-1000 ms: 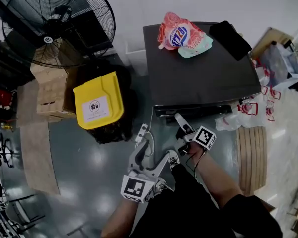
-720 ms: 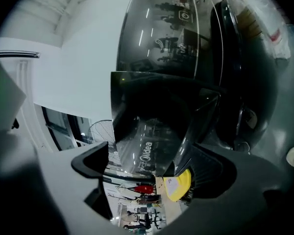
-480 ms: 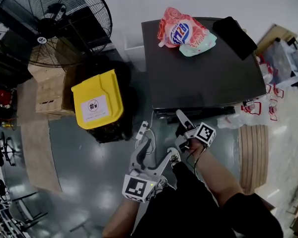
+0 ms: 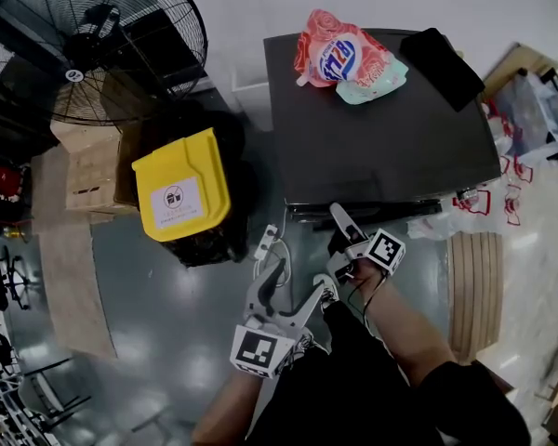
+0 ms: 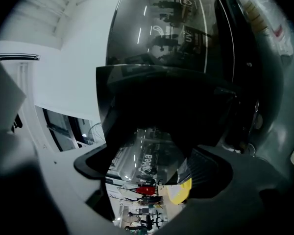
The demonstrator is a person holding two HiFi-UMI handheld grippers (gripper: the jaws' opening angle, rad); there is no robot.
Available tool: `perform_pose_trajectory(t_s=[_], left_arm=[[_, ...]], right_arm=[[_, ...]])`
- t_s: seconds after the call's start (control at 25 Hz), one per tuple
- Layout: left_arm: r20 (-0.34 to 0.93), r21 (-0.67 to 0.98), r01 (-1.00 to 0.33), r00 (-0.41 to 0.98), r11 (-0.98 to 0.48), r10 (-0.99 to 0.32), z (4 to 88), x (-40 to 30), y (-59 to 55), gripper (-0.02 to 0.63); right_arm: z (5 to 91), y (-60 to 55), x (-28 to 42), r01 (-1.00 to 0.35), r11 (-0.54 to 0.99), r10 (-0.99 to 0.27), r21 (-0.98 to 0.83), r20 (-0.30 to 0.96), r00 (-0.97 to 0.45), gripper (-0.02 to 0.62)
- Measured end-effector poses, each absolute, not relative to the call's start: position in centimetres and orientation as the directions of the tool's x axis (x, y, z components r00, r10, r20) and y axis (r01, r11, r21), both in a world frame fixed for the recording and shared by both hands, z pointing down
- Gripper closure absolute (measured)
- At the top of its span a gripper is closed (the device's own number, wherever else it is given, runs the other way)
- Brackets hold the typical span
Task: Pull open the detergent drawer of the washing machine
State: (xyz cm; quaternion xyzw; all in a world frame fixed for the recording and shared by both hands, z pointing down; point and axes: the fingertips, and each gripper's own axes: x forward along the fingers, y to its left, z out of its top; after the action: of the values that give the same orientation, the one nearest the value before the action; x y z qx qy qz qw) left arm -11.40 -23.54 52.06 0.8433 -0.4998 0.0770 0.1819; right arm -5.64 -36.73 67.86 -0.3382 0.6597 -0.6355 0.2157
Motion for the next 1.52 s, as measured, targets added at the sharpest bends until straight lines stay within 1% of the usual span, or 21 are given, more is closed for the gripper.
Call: perform_pose_trajectory(t_s=[0.32,0.64,1.12,1.52], left_arm=[[0.312,0.223,-0.878,0.476,-0.424,-0.823,51.7,-11.6,-23.4,0.314],[0.306,0.225,-0.869,0.492,-0.44,-0.815,51.0,-11.3,-22.2,0.314],[0.293,0.223,-0.859,0.51,-0.461,-0.808,50.2,-10.9,-18.3,0.314],[0.284,0.232,-0.849,0.527,-0.476,-0.801,50.0,-10.5,-13.3,0.314]], right_arm=[[67.8,-36.7,-5.6,-0.18,-0.047,-0.722,-0.983,0.158,-0.673,0.118],[67.6,-36.4,-5.6,-0.178,-0.057,-0.729,-0.982,0.163,-0.665,0.123],[67.4,-32.4,-4.8,-0.168,-0.063,-0.748,-0.984,0.157,-0.644,0.124],[67.5,-26.9,-3.2,-0.161,-0.066,-0.77,-0.985,0.153,-0.62,0.123]])
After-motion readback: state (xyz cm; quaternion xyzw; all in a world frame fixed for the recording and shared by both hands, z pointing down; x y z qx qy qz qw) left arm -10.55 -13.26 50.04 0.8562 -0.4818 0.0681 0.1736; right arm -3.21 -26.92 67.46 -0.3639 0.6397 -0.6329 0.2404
